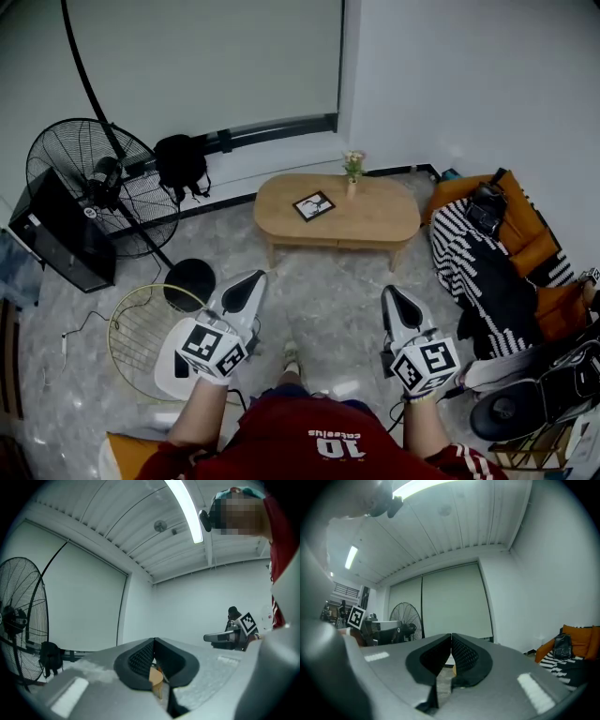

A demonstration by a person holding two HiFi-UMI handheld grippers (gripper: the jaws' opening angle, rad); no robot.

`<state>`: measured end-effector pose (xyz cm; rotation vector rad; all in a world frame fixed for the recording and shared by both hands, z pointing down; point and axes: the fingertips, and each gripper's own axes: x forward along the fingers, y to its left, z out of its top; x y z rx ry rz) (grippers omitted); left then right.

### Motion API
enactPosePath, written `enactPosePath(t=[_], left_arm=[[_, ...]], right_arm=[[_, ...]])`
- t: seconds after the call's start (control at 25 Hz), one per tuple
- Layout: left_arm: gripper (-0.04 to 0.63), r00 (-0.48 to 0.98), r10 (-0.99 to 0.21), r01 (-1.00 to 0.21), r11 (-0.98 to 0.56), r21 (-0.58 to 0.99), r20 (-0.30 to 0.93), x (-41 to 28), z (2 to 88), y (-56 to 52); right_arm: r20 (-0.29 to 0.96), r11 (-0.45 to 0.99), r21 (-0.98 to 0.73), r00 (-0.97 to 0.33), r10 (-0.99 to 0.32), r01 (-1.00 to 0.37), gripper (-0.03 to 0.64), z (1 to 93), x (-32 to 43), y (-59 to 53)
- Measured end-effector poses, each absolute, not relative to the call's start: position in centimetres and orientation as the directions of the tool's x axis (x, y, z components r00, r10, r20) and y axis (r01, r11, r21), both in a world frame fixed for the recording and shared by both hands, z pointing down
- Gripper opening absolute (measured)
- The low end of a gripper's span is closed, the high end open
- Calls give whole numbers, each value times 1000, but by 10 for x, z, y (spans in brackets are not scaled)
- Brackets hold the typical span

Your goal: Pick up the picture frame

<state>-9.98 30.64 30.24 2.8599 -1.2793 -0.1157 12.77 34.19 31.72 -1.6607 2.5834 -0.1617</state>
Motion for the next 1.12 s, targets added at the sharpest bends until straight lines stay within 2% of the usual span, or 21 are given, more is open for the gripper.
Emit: enactPosePath(t=[0.52, 1.12], left_arm=[[3, 669, -742, -741, -670, 51, -30, -101, 321, 276], [3, 671, -741, -737, -669, 91, -17, -109, 336, 151]], right_arm=[[36, 414, -187, -427, -904, -891, -6, 338, 129, 313], [97, 410, -178, -431, -897, -894, -6, 346, 121, 194]])
